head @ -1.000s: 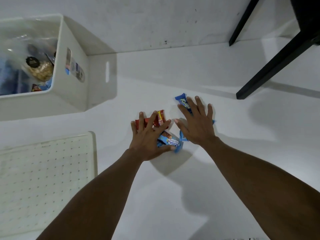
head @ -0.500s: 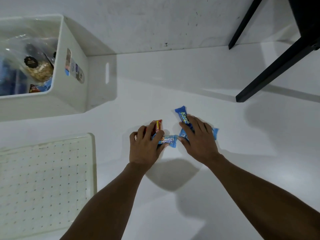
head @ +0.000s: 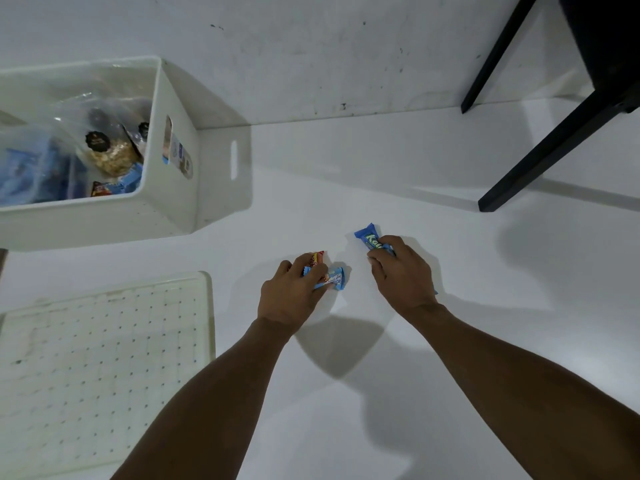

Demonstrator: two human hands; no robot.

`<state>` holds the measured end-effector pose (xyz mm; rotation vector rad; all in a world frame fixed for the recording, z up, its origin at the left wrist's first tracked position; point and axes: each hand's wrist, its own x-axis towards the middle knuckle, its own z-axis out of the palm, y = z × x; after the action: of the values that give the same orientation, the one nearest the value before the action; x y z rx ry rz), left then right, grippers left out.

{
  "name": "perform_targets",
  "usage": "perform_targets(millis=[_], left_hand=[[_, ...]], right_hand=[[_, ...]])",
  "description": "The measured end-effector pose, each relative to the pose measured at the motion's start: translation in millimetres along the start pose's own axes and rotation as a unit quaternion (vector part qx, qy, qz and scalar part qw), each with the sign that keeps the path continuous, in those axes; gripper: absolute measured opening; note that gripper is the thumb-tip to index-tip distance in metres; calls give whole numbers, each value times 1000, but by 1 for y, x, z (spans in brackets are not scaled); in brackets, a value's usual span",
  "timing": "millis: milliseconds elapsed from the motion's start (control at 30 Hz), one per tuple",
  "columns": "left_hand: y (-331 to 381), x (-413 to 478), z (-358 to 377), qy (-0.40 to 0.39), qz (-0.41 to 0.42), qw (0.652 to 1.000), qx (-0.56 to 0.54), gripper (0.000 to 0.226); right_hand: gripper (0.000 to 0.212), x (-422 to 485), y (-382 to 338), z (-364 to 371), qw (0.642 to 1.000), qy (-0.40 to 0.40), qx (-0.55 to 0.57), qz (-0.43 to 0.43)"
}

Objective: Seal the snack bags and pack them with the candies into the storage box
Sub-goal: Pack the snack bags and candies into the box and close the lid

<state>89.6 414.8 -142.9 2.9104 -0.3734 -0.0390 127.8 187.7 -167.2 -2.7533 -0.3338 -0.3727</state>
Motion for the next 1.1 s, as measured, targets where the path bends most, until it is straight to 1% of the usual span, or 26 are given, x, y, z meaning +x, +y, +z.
perform_targets(millis=[133, 300, 433, 567, 633, 700, 767, 833, 1000, 1100], left_hand=[[-22, 6, -36, 22, -11, 1000, -1, 37], [-54, 27, -116, 98, -11, 995, 22, 35], [-106, 39, -196, 157, -22, 987, 37, 34], [-172, 29, -263, 189, -87, 978, -1, 38], [-206, 21, -282, 186, -125, 974, -36, 38], [-240, 16, -291, 172, -155, 971, -59, 33], [-271, 14, -291, 146, -166, 973, -63, 27], [-299, 15, -288, 115, -170, 976, -70, 29], [-345, 36, -275, 18, -177, 980, -84, 31], [-358, 51, -267, -14, -161, 983, -83, 30]], right_hand=[[5, 28, -25, -21, 1000, 26, 13, -5], [10, 89, -80, -57, 998, 54, 18, -28], [10, 148, -153, -88, 994, 69, 58, -58], [9, 194, -244, -104, 988, 53, 117, -84], [10, 212, -287, -102, 985, 22, 148, -89], [12, 226, -324, -91, 981, -21, 171, -88], [13, 237, -356, -76, 977, -79, 177, -90], [13, 247, -380, -57, 975, -124, 158, -93], [14, 270, -410, -19, 959, -238, 142, -66], [19, 280, -417, -3, 951, -264, 157, -39]])
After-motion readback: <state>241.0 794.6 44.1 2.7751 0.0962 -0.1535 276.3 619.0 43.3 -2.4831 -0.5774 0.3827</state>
